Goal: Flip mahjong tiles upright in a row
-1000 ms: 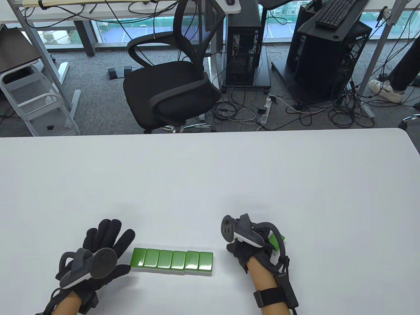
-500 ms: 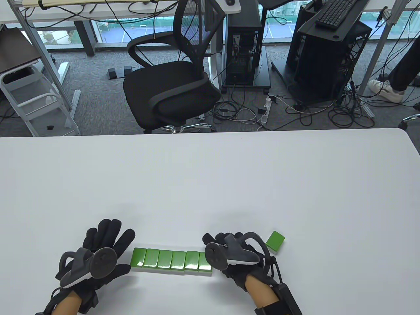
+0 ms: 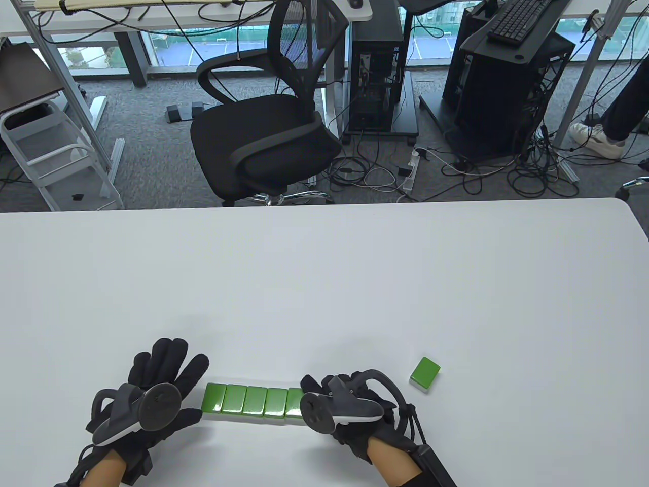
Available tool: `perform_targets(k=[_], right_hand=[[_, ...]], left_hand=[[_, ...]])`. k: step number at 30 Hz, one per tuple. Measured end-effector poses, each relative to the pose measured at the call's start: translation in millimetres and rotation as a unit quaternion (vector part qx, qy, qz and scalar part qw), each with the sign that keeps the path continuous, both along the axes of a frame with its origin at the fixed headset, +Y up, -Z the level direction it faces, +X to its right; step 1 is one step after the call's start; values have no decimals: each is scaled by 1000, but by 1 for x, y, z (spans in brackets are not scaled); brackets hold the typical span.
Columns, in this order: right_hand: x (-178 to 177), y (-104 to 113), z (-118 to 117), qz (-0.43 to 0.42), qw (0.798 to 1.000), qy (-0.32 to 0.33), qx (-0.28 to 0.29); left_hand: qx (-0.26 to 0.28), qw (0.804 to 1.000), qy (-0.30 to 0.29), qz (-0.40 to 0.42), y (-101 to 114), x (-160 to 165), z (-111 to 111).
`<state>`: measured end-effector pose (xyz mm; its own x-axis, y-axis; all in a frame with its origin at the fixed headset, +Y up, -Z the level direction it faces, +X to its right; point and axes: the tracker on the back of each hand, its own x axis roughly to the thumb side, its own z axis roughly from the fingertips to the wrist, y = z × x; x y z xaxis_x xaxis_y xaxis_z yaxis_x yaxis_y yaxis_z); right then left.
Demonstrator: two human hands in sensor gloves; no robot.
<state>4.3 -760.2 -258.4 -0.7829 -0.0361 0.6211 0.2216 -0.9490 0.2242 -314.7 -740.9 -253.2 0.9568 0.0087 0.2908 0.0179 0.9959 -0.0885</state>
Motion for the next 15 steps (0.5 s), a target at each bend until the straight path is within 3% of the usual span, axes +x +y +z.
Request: perform_targets(k=[9,15], right_hand=[[6,0,-3,-19,999,-15,-30],[28,35,-13,-67,995,-71,-15]], left_hand=[[-1,1000,-2,-3,0,0,0],[-2,1000,-3,-3,-1,1,0]])
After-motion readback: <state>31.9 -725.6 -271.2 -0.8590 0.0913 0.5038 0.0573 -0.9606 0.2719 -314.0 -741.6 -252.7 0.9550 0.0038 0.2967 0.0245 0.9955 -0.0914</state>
